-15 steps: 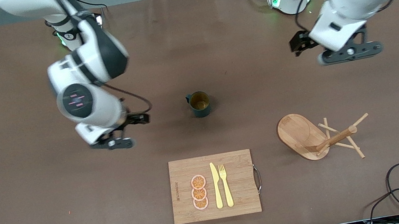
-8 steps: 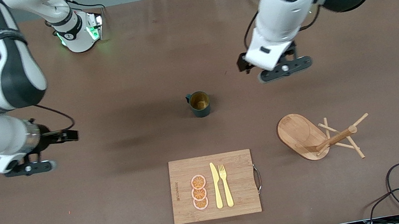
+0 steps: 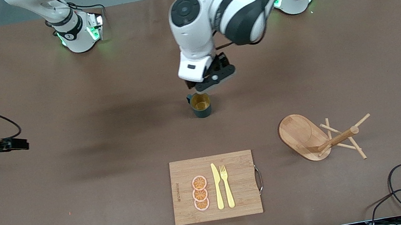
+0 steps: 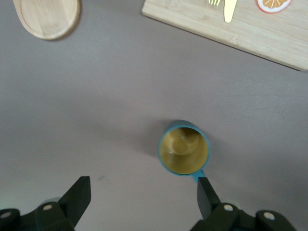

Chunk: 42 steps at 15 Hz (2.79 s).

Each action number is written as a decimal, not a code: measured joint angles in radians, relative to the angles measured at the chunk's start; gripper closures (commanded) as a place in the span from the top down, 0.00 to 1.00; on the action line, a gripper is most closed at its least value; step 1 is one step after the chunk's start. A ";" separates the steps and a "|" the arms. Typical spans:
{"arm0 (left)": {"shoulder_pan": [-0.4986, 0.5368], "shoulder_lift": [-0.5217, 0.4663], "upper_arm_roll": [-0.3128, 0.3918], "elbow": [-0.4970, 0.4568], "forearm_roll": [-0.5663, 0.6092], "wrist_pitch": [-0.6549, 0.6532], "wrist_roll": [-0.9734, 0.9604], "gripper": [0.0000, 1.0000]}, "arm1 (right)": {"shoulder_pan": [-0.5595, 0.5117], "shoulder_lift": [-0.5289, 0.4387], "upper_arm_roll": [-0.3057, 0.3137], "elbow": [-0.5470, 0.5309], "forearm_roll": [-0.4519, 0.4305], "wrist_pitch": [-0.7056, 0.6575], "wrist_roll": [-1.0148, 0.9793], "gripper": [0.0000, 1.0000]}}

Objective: Pass cup and hang on rack
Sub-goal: 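Lower the left gripper onto the mug handle and grasp it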

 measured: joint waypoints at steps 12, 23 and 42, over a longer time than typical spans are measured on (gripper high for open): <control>-0.202 0.268 0.007 0.101 0.401 0.061 -0.759 0.69 | 0.003 -0.001 0.024 0.055 -0.001 -0.064 -0.003 1.00; -0.277 0.384 0.072 0.172 0.409 0.066 -0.790 0.62 | 0.012 -0.139 0.025 0.021 0.002 -0.147 -0.001 1.00; -0.282 0.420 0.071 0.176 0.409 0.057 -0.846 0.10 | 0.003 -0.368 0.024 -0.075 0.004 -0.199 -0.002 1.00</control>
